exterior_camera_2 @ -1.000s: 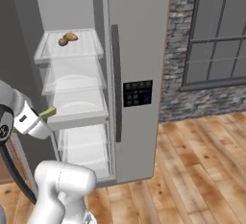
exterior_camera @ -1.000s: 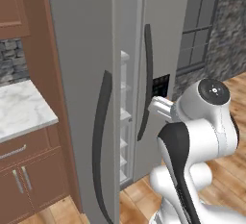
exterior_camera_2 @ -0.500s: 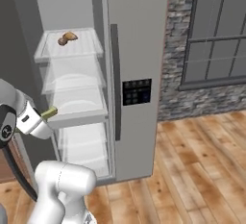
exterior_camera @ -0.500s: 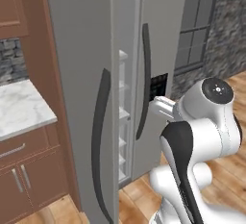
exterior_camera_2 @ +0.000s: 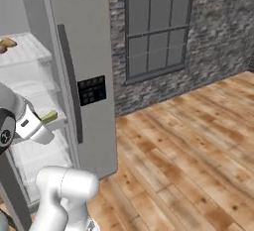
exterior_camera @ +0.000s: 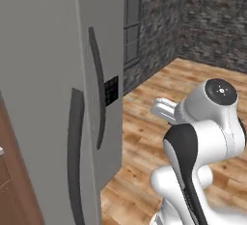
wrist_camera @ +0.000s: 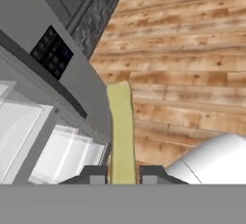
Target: Pick the egg and butter from the fridge and place them by the bowl for mixing.
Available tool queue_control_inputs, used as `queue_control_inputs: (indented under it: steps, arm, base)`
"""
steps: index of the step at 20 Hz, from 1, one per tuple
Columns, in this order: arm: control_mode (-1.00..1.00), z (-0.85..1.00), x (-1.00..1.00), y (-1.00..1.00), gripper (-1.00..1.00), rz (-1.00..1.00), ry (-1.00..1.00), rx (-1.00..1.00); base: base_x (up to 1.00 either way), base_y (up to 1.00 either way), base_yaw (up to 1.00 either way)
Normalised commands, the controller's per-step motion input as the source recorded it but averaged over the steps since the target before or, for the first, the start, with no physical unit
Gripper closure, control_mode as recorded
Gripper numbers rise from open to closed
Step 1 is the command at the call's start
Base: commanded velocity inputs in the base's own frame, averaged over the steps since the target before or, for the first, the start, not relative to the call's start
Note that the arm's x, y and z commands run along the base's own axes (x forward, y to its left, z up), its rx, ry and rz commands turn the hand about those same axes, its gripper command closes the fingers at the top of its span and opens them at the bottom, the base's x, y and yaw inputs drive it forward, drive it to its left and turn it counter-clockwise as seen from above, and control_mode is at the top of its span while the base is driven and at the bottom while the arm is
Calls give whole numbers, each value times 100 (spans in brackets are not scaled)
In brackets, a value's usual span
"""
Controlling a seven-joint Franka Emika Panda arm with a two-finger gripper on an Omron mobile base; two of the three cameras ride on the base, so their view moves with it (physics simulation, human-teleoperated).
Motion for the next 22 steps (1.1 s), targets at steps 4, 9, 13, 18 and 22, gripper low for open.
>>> queue_control_inputs:
  steps: [4, 9, 13, 18, 22]
  arm:
    - [100, 0, 0, 0, 100, 0, 0, 0]
    - [100, 0, 0, 0, 100, 0, 0, 0]
    - [100, 0, 0, 0, 100, 0, 0, 0]
    - [100, 0, 0, 0, 100, 0, 0, 0]
    - [100, 0, 0, 0, 100, 0, 0, 0]
  base:
    - [-100, 30, -84]
    - [-80, 22, -90]
    - [-76, 21, -91]
    - [-100, 35, -80]
    - [-100, 56, -63]
